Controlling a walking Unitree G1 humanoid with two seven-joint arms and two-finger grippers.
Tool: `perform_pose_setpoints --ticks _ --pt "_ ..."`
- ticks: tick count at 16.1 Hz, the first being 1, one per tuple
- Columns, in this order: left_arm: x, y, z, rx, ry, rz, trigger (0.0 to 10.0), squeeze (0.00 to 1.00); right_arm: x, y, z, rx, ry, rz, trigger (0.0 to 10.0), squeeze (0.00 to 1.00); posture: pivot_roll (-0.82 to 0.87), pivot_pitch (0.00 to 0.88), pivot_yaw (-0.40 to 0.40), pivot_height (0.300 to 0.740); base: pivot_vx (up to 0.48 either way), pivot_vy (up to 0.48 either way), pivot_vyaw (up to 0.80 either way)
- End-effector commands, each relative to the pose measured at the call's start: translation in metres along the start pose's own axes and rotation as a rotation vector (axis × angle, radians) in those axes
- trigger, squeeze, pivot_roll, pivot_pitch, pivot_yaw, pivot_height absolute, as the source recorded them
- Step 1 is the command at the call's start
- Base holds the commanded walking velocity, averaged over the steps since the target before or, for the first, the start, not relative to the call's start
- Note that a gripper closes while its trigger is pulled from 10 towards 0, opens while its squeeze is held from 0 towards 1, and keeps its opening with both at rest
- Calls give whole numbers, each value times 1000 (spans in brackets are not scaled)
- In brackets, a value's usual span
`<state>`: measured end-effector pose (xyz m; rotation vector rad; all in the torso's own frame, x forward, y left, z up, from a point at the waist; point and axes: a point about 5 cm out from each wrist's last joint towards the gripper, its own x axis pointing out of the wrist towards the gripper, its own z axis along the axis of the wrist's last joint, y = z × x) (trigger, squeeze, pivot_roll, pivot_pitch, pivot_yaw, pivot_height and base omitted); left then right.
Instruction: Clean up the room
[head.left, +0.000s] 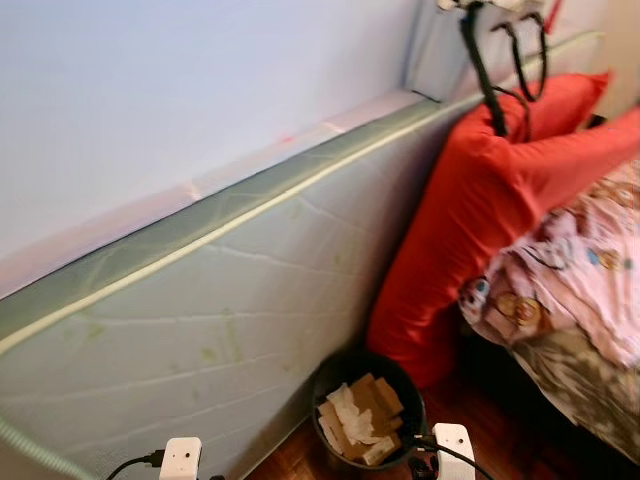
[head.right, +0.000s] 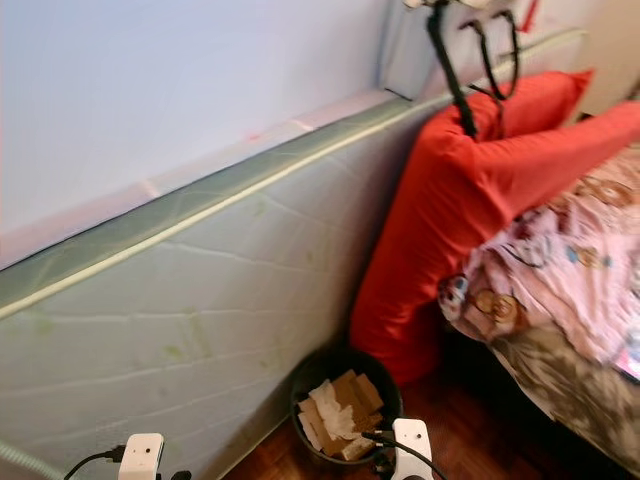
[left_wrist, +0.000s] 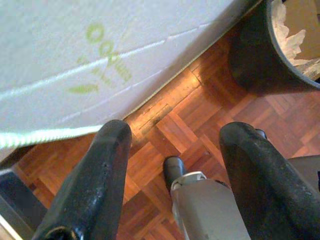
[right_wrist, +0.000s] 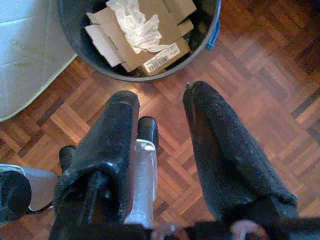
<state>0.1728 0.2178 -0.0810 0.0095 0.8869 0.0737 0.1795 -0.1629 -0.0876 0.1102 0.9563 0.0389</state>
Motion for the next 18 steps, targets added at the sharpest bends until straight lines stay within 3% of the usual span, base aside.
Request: perform_pose_setpoints --ticks 1,5,9,13,18 --pt "10 0 38 -117 -65 55 10000 0 -2 -25 7 99 38 -44 10000 0 118 0 -99 740 0 0 -712" --pt "10 0 40 -105 -72 59 10000 0 -2 -25 8 119 22 -48 10000 0 121 0 -103 740 0 -232 -180" --pt "10 0 41 -103 -73 61 10000 0 -2 -25 9 118 17 -44 10000 0 117 0 -105 740 0 -425 0" --pt "10 0 41 -105 -73 56 10000 0 -2 -25 9 107 28 -46 10000 0 116 0 -107 740 0 -428 -613" --pt "10 0 41 -104 -71 56 10000 0 -2 -25 10 114 18 -54 10000 0 117 0 -106 740 0 -429 0"
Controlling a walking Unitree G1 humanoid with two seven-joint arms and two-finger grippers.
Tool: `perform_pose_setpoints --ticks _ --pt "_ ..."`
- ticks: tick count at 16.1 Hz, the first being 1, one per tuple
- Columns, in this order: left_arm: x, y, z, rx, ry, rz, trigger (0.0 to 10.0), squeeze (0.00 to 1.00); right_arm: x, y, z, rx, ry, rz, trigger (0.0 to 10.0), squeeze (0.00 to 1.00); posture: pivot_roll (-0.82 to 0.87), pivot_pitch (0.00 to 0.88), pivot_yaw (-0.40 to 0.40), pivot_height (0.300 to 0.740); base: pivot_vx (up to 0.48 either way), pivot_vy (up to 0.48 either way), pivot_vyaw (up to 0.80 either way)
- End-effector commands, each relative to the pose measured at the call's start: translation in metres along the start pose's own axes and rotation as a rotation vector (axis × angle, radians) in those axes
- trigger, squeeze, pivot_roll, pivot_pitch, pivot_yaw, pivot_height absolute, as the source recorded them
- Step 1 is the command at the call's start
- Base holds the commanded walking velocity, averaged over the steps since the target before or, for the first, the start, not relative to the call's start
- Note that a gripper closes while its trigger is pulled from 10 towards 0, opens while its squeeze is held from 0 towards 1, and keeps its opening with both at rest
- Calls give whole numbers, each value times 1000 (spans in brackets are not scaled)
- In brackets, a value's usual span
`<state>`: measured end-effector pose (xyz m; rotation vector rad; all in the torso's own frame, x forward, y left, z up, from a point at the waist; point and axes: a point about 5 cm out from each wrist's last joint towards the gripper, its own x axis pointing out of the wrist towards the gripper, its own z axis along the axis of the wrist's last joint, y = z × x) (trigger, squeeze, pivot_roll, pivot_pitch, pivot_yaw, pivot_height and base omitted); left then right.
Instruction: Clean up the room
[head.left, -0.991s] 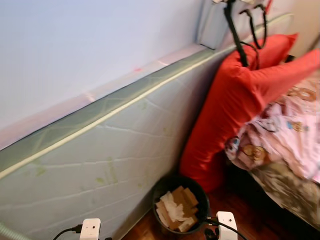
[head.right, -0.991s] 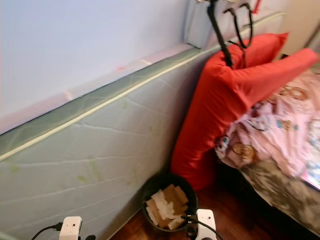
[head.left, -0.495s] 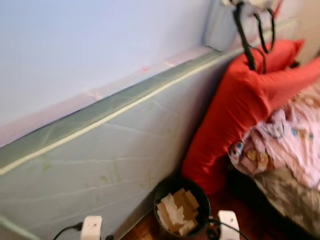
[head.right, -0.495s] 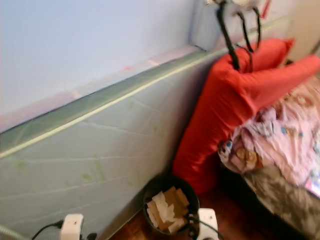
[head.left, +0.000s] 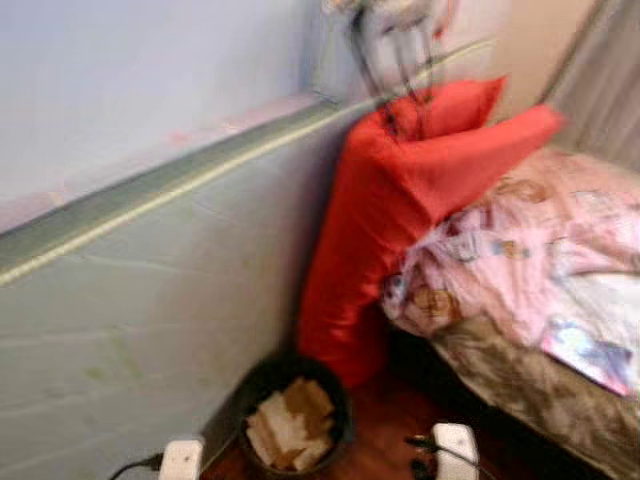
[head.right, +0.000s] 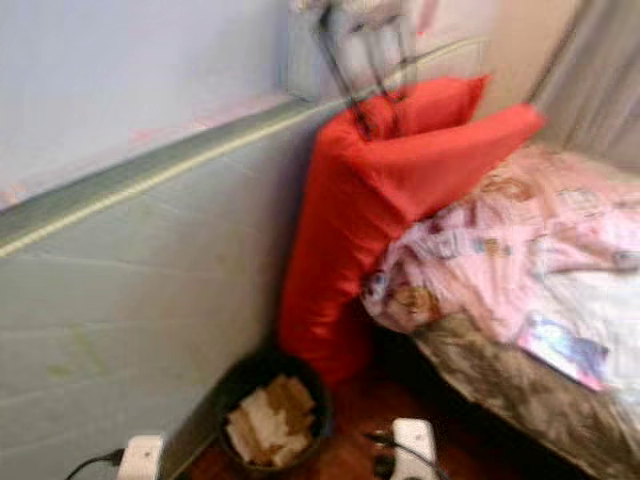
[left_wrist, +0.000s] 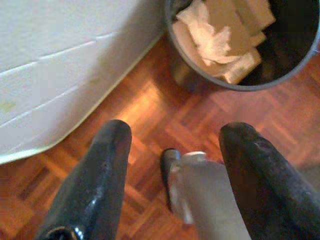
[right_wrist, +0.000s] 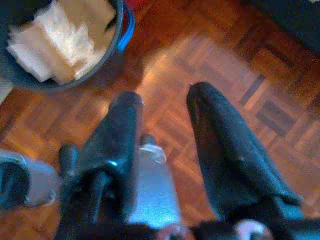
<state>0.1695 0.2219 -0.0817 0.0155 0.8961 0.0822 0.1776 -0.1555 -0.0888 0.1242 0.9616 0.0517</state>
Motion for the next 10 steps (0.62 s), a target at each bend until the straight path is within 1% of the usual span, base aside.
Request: perform_pose_setpoints --ticks 1,8,10 --pt "11 -4 44 -106 -79 46 10000 0 -3 -32 13 100 11 -70 10000 0 114 0 -103 740 0 -428 0" --pt "10 0 42 -101 -76 44 10000 0 -3 -29 11 110 2 -73 10000 0 105 0 -79 740 0 -429 0" --pt "10 0 41 -103 -75 43 10000 0 -3 -29 10 99 7 -66 10000 0 102 0 -74 740 0 -428 0"
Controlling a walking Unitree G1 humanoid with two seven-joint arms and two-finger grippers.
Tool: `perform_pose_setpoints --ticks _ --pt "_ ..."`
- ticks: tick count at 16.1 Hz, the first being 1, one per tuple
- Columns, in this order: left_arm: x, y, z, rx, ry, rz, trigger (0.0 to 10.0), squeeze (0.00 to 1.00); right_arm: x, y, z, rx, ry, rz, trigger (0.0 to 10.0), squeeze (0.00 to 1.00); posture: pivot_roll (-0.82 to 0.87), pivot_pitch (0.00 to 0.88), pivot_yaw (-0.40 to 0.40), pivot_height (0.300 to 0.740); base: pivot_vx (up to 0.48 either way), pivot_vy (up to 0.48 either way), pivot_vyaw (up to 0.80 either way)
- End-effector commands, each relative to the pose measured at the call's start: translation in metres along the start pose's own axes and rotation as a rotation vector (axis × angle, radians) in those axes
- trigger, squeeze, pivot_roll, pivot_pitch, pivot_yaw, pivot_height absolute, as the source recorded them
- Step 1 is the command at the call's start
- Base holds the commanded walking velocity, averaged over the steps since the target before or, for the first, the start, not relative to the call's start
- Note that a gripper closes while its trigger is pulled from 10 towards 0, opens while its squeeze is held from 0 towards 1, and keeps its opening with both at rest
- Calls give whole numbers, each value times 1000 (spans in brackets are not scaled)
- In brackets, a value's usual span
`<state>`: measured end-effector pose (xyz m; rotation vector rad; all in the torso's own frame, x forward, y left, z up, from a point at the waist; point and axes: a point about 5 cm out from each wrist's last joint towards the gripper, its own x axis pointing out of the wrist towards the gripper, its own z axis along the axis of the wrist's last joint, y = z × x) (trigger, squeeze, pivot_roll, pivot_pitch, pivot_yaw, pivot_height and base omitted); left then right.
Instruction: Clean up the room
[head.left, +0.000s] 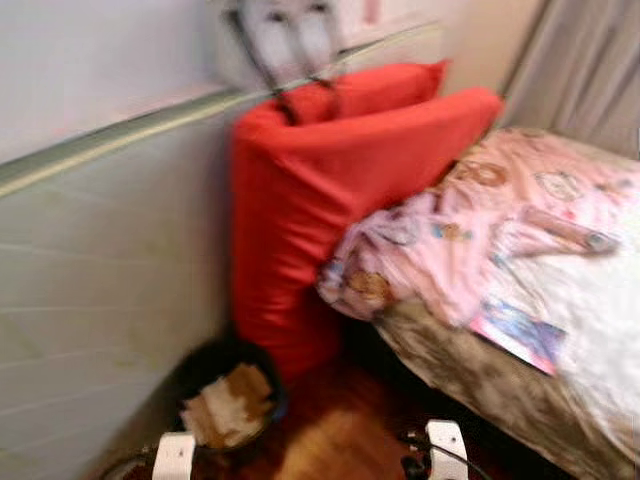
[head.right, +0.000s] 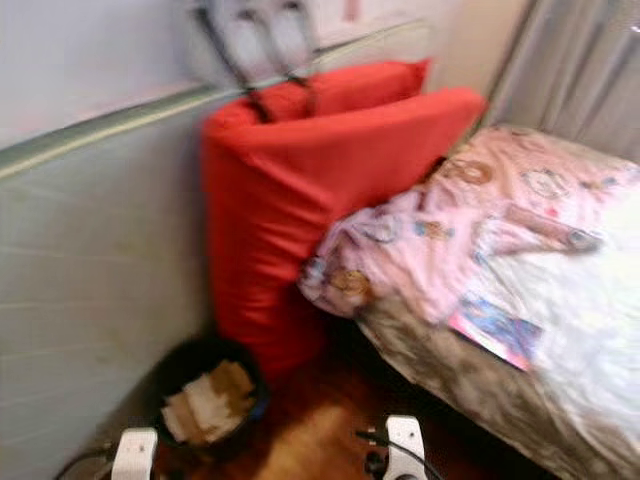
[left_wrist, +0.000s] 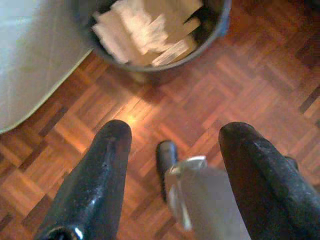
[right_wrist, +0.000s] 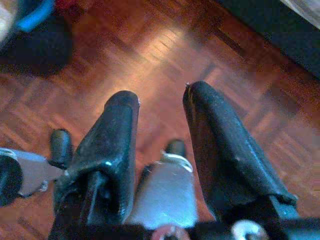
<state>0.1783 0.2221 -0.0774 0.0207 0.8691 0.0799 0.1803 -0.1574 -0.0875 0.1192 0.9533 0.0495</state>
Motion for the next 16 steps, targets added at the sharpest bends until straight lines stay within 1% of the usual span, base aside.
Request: perform_pose_setpoints --ticks 1,4,6,10,16 --pt "8 0 31 -108 -47 44 10000 0 -3 -27 6 104 16 -63 10000 0 102 0 -73 740 0 -428 0" --pt "8 0 29 -104 -36 45 10000 0 -3 -27 5 106 17 -64 10000 0 102 0 -73 740 0 -389 0" --pt "8 0 28 -127 -34 50 10000 0 -4 -27 5 109 16 -65 10000 0 102 0 -74 740 0 0 0" --pt "9 0 31 -132 -37 49 10000 0 -3 -27 8 117 8 -67 10000 0 111 0 -78 740 0 0 0" --pt "8 1 30 -129 -35 50 10000 0 -3 -24 6 140 9 -71 10000 0 89 0 -55 740 0 0 0"
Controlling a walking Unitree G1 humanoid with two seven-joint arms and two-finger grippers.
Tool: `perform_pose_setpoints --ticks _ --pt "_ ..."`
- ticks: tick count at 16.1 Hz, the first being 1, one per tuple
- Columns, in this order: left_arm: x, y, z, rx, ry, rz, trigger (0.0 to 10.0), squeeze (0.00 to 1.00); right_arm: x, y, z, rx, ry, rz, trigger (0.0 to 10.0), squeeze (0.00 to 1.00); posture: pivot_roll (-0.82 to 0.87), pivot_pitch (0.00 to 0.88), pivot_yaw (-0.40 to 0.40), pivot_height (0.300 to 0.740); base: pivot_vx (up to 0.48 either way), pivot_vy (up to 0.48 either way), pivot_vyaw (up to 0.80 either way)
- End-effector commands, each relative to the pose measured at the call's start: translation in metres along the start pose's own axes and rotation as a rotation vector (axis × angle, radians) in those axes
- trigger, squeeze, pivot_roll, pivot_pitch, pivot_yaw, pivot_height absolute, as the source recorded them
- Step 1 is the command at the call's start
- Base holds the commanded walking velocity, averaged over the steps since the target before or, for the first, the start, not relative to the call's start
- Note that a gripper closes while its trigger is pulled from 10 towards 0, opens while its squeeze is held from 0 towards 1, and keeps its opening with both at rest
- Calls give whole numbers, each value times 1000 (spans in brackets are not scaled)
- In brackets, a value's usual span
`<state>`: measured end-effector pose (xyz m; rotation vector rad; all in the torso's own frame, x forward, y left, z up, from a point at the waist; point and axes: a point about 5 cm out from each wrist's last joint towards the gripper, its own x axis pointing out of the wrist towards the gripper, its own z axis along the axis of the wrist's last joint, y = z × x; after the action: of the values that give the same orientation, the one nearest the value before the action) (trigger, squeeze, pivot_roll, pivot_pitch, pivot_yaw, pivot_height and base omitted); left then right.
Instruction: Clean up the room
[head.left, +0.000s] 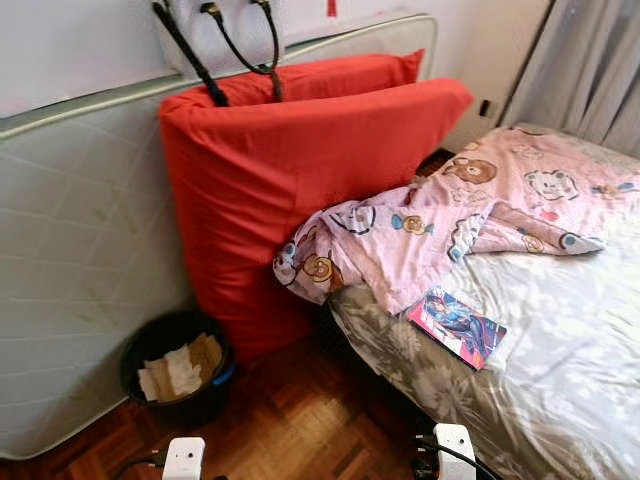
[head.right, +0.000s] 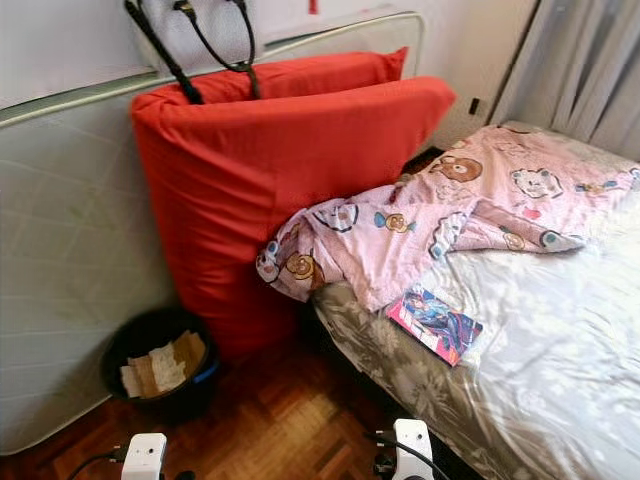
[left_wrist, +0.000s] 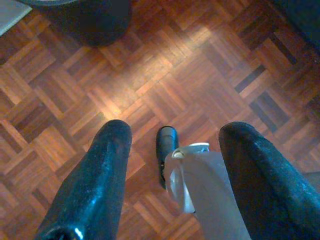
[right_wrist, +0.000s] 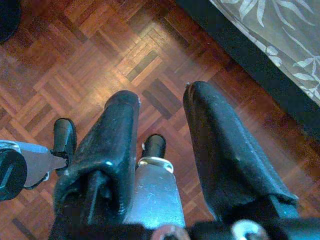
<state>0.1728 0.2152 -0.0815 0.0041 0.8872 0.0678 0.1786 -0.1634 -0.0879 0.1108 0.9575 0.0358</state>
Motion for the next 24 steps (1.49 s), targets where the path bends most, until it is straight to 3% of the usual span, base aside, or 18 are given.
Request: perform_pose_setpoints --ticks 1,21,24 --pt "8 8 36 -119 -54 68 10000 0 -1 -18 6 139 9 -55 10000 0 85 0 -52 740 0 0 0" --pt "8 5 32 -113 -43 54 10000 0 -2 -21 2 118 26 -70 10000 0 49 0 -51 740 0 0 0" --pt "8 3 35 -125 -62 62 10000 0 -3 -24 7 87 2 -65 10000 0 78 0 -88 740 0 0 0"
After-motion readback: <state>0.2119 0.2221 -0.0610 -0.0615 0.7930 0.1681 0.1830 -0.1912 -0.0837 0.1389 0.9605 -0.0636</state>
